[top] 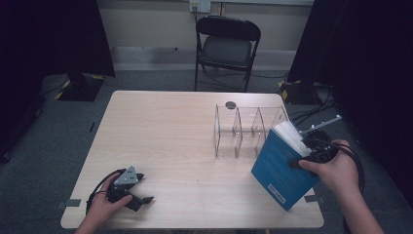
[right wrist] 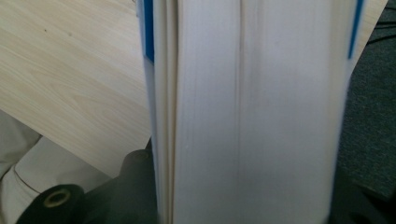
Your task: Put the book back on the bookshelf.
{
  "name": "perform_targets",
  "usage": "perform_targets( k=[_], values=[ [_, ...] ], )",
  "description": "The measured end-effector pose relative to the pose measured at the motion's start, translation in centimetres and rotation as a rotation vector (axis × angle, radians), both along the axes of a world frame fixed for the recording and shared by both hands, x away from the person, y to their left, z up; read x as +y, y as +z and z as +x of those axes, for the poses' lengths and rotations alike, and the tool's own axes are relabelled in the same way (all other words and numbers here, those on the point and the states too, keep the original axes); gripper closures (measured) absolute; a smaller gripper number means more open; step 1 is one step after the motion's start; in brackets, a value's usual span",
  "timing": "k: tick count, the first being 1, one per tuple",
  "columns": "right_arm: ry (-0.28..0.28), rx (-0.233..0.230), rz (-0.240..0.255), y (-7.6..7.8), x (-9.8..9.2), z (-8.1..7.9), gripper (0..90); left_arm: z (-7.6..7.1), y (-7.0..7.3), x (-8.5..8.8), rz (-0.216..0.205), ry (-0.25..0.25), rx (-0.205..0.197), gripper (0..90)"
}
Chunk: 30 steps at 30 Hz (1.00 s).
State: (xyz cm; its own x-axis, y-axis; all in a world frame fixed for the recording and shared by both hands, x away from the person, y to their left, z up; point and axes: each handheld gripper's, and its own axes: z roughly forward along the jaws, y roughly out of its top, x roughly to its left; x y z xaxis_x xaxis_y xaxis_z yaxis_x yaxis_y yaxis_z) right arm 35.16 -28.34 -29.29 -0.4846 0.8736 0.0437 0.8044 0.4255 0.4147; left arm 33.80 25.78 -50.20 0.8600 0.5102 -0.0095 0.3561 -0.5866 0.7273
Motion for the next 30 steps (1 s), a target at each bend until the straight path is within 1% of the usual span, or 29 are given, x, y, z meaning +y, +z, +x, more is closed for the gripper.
perform_targets(
  k=[1, 2, 3, 5, 10, 12, 14, 17, 25, 26, 30],
  values=[
    [-0.002, 0.005, -0.008, -0.05, 0.09, 0.06, 58.2, 0.0, -0.01, -0.01, -0.002, 0.001, 0.0, 7.0],
    [0.004, 0.038, -0.008, -0.1, 0.1, 0.17, 57.6, 0.0, 0.0, 0.0, -0.001, 0.0, 0.001, 7.0],
    [0.007, 0.059, -0.026, -0.19, 0.2, 0.32, 58.4, 0.0, 0.0, 0.0, -0.001, 0.0, 0.001, 7.0],
    [0.011, 0.07, -0.018, -0.17, 0.12, 0.44, 59.3, 0.0, 0.0, -0.01, -0.001, 0.0, 0.001, 7.0],
    [0.014, 0.072, -0.017, -0.17, 0.11, 0.46, 61.3, 0.0, 0.0, 0.0, -0.001, 0.0, 0.001, 7.0],
    [0.002, 0.082, -0.013, -0.12, 0.11, 0.52, 61.4, 0.0, 0.0, 0.0, -0.001, 0.0, 0.001, 7.0],
    [0.003, 0.085, -0.015, -0.11, 0.12, 0.54, 61.3, 0.0, 0.0, -0.01, -0.001, 0.0, 0.001, 7.0],
    [0.02, 0.094, -0.02, -0.07, 0.09, 0.72, 61.0, 0.0, 0.0, 0.0, -0.001, 0.001, 0.001, 7.0],
    [0.03, 0.087, -0.022, -0.09, 0.1, 0.68, 60.8, 0.0, 0.0, -0.01, -0.001, 0.0, 0.001, 7.0],
    [0.03, 0.086, -0.022, -0.1, 0.12, 0.65, 60.7, 0.02, 0.02, 0.03, 0.004, -0.004, 0.0, 7.0],
    [0.015, 0.091, -0.019, -0.11, 0.12, 0.66, 60.9, 0.01, 0.02, 0.02, 0.004, -0.003, 0.0, 7.0]
  ],
)
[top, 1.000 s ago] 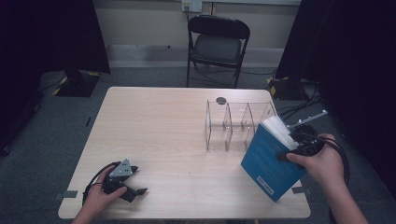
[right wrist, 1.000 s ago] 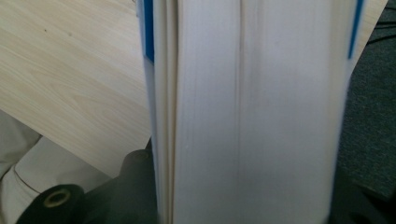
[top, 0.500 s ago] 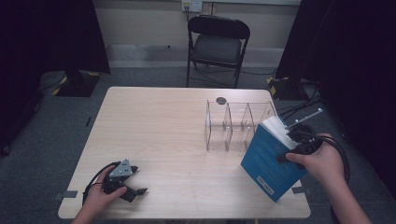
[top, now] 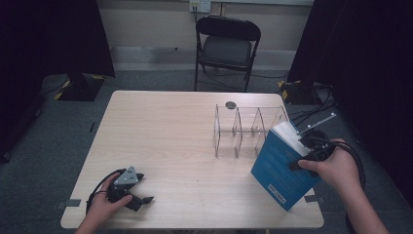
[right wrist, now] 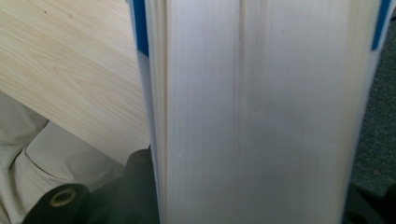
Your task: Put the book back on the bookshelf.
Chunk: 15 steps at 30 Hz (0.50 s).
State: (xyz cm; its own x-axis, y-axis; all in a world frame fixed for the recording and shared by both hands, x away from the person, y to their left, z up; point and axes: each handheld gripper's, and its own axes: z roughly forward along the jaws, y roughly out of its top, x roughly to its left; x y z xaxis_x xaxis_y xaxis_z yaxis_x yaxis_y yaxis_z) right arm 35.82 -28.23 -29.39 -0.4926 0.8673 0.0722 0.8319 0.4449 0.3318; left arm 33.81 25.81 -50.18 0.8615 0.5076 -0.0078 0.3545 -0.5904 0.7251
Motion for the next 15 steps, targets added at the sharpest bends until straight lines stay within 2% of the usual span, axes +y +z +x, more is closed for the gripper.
perform_targets(
  k=[7, 11, 13, 15],
  values=[
    [-0.018, 0.003, -0.007, 0.04, 0.18, -0.05, 61.7, -0.01, -0.02, -0.03, -0.004, 0.004, 0.001, 6.9],
    [-0.053, 0.031, -0.01, 0.22, 0.4, 0.04, 62.0, 0.01, 0.03, 0.01, -0.001, 0.0, 0.005, 6.9],
    [-0.046, 0.02, -0.012, 0.19, 0.43, 0.05, 62.1, 0.01, 0.03, 0.01, 0.0, 0.0, 0.004, 6.9],
    [-0.082, 0.017, -0.002, 0.25, 0.48, -0.04, 62.1, 0.02, 0.0, -0.01, -0.005, 0.0, 0.004, 6.8]
  ],
)
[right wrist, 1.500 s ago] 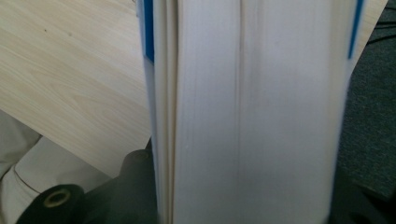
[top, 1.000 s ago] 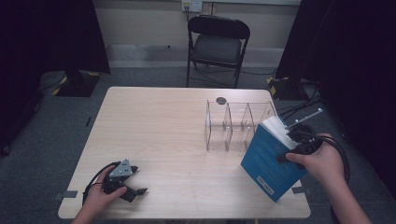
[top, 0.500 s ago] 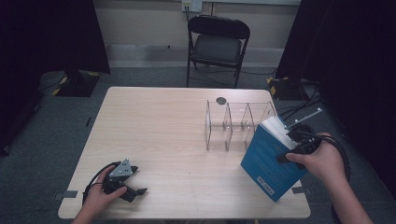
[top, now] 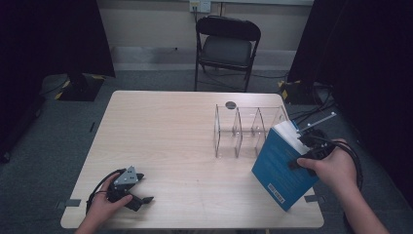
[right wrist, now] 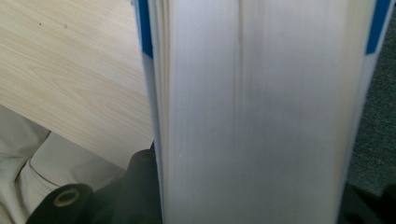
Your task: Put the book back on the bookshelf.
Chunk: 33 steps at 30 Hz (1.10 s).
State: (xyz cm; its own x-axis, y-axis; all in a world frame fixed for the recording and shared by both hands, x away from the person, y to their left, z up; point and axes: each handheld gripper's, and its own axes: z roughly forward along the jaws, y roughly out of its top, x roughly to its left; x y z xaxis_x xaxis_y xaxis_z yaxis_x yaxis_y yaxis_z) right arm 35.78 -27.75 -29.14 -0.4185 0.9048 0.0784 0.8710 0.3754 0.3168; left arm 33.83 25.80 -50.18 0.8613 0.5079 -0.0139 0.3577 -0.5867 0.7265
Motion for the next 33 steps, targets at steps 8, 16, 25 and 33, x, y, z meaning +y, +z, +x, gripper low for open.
perform_targets(
  k=[8, 16, 25, 33],
  values=[
    [-0.019, 0.008, -0.004, 0.7, 0.0, 0.4, 62.1, 0.0, 0.0, 0.0, -0.003, 0.0, -0.003, 6.4],
    [-0.059, 0.012, 0.005, 1.7, -0.4, 1.2, 62.2, 0.0, 0.0, 0.0, -0.004, 0.001, 0.001, 6.3],
    [-0.099, 0.012, -0.007, 2.3, -0.7, 2.2, 62.1, 0.0, 0.0, 0.0, -0.005, -0.001, 0.001, 6.2],
    [-0.134, 0.01, -0.005, 2.7, -1.0, 3.1, 62.1, 0.0, 0.0, 0.0, -0.003, -0.002, 0.0, 6.1]
  ],
)
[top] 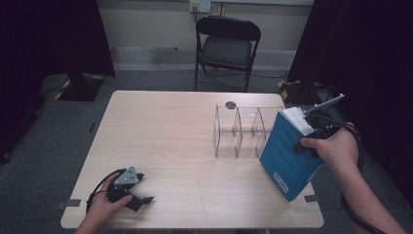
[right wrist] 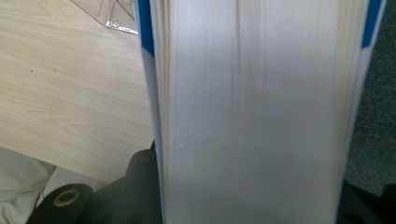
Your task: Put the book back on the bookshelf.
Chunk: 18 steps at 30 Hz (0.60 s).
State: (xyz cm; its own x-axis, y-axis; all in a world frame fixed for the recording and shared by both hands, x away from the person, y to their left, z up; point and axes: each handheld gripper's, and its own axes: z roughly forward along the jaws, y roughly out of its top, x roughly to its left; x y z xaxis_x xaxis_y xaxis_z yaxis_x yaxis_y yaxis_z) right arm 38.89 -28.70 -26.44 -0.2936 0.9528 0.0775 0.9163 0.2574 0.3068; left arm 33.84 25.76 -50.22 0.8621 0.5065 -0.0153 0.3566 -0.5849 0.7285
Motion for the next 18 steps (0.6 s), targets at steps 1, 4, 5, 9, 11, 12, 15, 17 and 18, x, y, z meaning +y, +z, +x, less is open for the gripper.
perform_targets(
  k=[1, 4, 5, 9, 11, 12, 15, 17, 18],
  values=[
    [-0.004, 0.0, -0.005, 0.01, -0.02, 0.13, 62.1, 0.0, 0.01, 0.01, 0.001, 0.0, -0.001, 6.1],
    [-0.004, 0.004, -0.018, 0.12, 0.06, 0.32, 62.1, 0.0, 0.01, 0.01, 0.001, 0.0, 0.0, 6.1],
    [0.002, 0.003, -0.02, 0.15, 0.05, 0.34, 62.1, 0.0, 0.0, 0.0, 0.0, 0.0, 0.001, 6.1],
    [-0.005, -0.004, -0.011, 0.36, -0.09, 0.37, 62.1, 0.0, 0.0, -0.01, 0.002, -0.002, 0.001, 5.7],
    [-0.011, -0.006, -0.01, 0.48, -0.06, 0.43, 62.1, 0.01, 0.0, -0.01, 0.002, -0.002, 0.0, 5.7],
    [-0.019, -0.006, -0.011, 0.54, -0.08, 0.51, 62.1, 0.01, 0.0, -0.01, 0.002, -0.002, 0.0, 5.6],
    [-0.027, -0.012, -0.006, 0.63, -0.1, 0.76, 62.1, -0.03, 0.0, -0.01, 0.002, 0.0, 0.001, 5.6],
    [-0.038, -0.013, -0.012, 0.69, -0.04, 0.96, 62.2, -0.04, 0.0, 0.0, 0.002, 0.0, 0.002, 5.6],
    [-0.047, -0.011, -0.01, 0.7, -0.07, 1.07, 62.1, -0.03, 0.0, 0.0, 0.002, 0.0, 0.001, 5.6]
  ],
)
